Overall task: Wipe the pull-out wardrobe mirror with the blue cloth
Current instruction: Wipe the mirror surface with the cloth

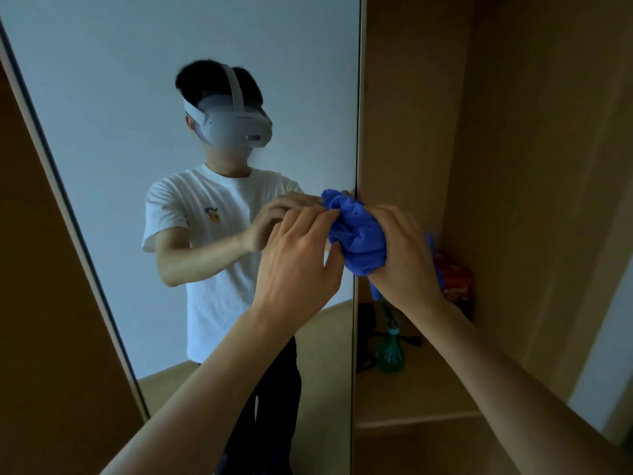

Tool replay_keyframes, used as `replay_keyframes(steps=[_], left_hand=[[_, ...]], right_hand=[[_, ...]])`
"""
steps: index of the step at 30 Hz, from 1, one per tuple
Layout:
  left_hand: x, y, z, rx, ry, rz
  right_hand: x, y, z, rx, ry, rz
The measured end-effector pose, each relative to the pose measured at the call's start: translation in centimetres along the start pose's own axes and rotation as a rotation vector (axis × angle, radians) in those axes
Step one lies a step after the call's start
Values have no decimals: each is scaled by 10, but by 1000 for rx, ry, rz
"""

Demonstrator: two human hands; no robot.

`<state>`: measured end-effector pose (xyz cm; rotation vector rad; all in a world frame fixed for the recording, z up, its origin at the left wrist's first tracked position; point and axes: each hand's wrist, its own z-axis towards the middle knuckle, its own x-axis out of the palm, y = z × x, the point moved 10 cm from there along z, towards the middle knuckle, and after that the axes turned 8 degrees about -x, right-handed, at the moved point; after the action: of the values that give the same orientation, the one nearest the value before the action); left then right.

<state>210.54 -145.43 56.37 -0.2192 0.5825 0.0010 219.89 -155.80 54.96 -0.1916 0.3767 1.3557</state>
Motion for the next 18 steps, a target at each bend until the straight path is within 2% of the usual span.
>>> replay_keyframes(steps=[12,18], left_hand=[[43,18,-66,-40,45,-27],[75,28,-104,-75,145,-15]], right_hand=[[40,-16,-77,75,107,-23],[56,-16,-122,52,107,-36]])
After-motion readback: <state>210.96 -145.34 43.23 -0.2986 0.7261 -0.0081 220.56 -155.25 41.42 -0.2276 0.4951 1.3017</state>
